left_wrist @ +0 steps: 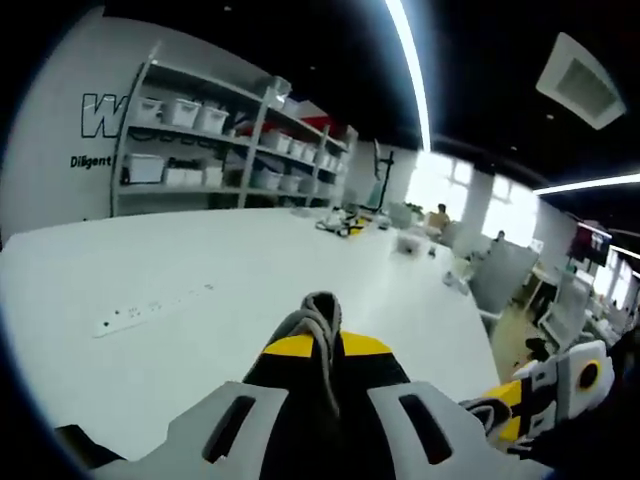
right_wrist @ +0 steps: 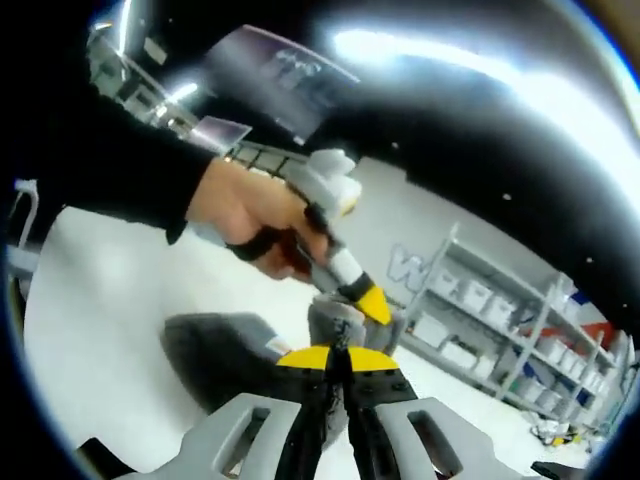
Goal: Open the folded towel by lifting each exposed corner and separating the folded layers until the towel lies flat within the target outline without major curled edges
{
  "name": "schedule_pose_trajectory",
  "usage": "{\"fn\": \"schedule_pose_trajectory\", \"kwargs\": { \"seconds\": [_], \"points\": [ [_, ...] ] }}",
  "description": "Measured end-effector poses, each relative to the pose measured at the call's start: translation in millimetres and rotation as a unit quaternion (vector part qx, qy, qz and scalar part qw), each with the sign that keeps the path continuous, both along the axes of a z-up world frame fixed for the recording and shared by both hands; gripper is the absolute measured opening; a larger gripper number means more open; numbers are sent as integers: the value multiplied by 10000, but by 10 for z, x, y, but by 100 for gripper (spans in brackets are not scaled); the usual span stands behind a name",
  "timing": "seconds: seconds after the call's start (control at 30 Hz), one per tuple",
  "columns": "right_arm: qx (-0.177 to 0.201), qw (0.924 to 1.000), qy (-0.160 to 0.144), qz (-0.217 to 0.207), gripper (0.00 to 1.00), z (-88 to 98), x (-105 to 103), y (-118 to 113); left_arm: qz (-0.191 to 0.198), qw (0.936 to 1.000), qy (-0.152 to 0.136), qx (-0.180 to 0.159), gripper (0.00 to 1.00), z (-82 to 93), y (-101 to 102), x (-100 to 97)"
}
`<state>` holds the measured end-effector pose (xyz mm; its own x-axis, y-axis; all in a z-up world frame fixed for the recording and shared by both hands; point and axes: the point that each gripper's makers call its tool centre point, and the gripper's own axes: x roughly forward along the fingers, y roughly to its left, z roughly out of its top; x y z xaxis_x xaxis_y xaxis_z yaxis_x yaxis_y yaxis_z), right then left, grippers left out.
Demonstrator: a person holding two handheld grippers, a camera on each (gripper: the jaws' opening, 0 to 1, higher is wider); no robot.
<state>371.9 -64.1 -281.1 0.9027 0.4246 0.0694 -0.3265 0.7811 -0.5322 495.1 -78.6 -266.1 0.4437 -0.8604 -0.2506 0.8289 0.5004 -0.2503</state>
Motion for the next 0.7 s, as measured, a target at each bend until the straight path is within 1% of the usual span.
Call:
{"fn": "schedule_pose_trajectory", "kwargs": {
  "seconds": [0.17, 0.3, 0.33, 0.4, 0.5, 0.7],
  "points": [
    [-56, 10000, -64, -49, 0, 5, -7, -59, -6, 9998, 195, -86, 5, 20, -80, -14],
    [17, 10000, -52, -55, 0, 28, -4, -111, -45, 9999, 161, 14, 5, 20, -145, -41],
    [133, 9999, 23, -48, 0, 23, -5, -123, -56, 9999, 143, 49, 5, 16, -160, -52],
    [217, 9997, 98, 7, 0, 11, -11, -126, -70, 9998, 137, 93, 5, 11, -182, -66],
    [233, 9997, 101, -32, 0, 1, -11, -149, -102, 9997, 97, 181, 5, 7, -222, -89],
    [264, 9995, 115, -151, 0, -16, -6, -225, -84, 9995, 124, 263, 5, -20, -286, -81]
  ]
}}
